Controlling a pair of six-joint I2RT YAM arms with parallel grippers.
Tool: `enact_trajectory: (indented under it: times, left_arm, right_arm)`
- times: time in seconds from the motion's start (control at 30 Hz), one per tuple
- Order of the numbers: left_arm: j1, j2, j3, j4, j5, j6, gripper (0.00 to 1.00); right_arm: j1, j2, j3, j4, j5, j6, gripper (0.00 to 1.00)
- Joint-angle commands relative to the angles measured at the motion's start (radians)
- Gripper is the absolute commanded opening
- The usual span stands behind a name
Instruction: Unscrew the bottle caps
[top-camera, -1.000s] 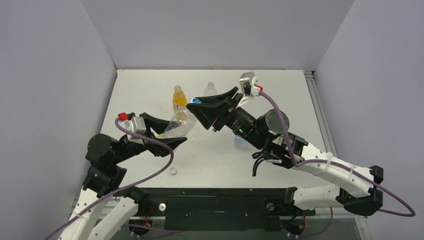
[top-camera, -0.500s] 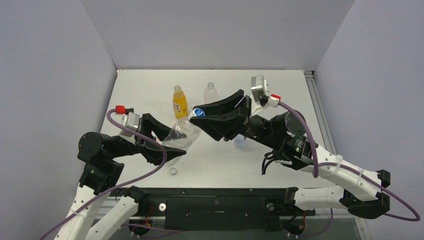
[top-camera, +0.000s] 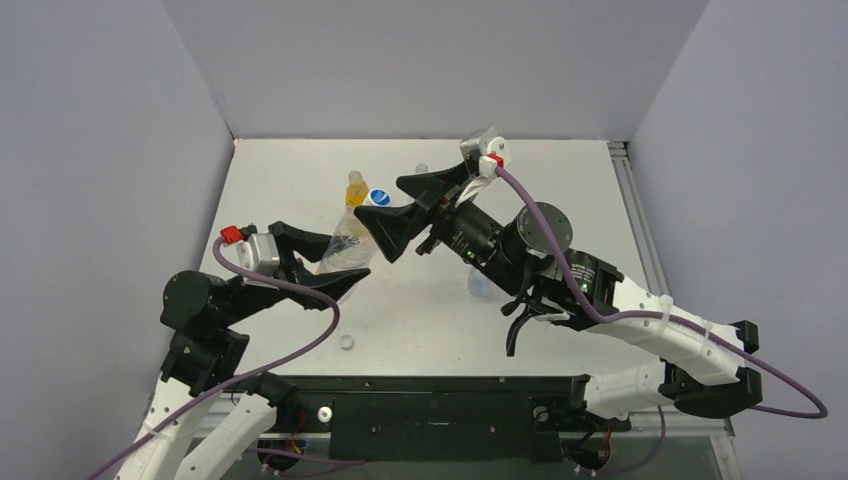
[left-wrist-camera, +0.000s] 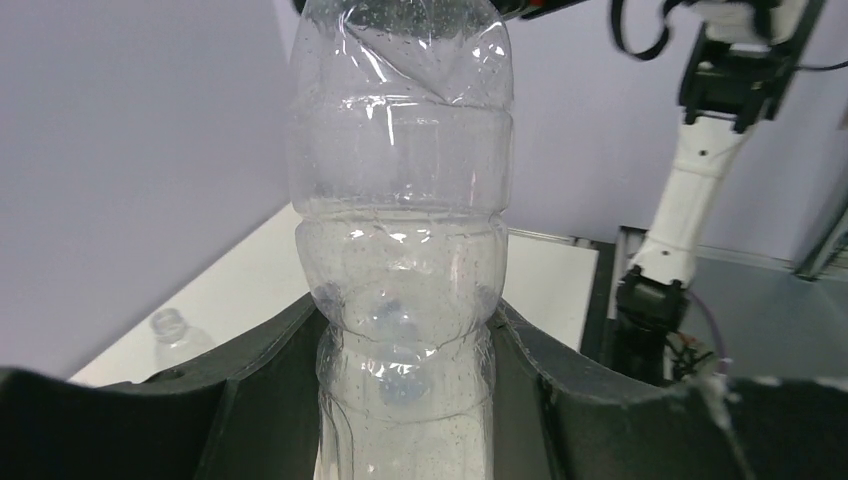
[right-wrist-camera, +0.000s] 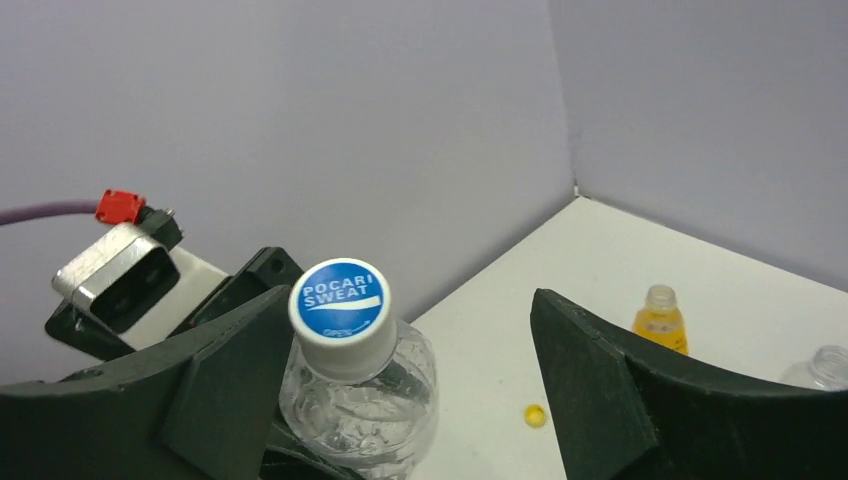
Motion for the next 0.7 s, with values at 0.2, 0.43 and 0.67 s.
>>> enact_trajectory:
  times: [0.2,0.43,0.67]
  left_arm:
    - [0.003,-0.04,-0.095,0.065,-0.272,0.26,0.0]
    - [0.003,-0.055,-0.124,0.081,-0.303,0.297,0.0]
    - [0.003,-0.064,-0.127,0.071,-0.272,0.296,0.0]
  right_arm:
    - [0.121,0.137,0.248,-0.114,0.346,-0.062,0.84]
    - [0.127,0.233,0.315,-0.119,0.436,-0.019,0.84]
    - [0.138,0.278,0.363,-0.103,0.5,-0.02,0.71]
